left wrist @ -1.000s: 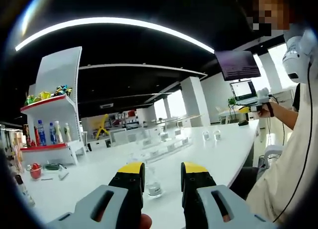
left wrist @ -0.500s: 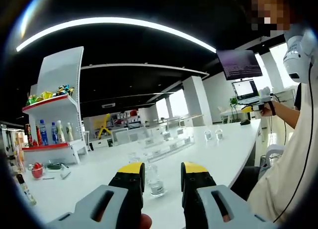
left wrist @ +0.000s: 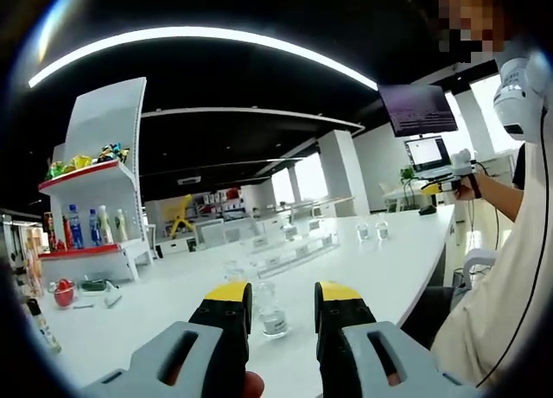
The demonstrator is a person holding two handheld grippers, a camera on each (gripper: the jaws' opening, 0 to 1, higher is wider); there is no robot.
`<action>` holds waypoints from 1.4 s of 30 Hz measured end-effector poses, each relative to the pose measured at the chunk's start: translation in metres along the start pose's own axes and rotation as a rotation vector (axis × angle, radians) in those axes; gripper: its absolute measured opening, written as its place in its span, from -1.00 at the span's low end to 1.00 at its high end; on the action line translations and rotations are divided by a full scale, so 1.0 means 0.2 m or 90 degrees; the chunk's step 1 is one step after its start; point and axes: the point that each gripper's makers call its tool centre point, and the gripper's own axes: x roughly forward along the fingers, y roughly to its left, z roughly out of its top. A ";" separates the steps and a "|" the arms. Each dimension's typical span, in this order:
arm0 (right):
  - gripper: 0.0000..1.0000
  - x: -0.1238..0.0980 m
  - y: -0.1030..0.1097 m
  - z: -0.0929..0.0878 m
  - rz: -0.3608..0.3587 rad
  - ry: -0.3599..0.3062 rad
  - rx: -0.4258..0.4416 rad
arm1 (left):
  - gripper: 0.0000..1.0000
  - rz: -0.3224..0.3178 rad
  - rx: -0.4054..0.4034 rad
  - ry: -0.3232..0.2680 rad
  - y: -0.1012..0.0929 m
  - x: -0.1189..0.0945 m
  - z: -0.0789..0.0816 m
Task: Identify the label on the chemical reagent bottle, grasp the chemical reagent bottle, and place it in the designated position on the reagent rack
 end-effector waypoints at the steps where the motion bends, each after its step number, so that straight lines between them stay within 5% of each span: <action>1: -0.24 0.00 0.00 0.00 -0.001 0.001 0.001 | -0.41 0.001 0.000 -0.001 0.00 0.00 0.00; 42: -0.24 0.02 -0.01 -0.06 -0.006 0.022 -0.007 | -0.41 -0.010 0.006 0.000 -0.03 0.01 0.02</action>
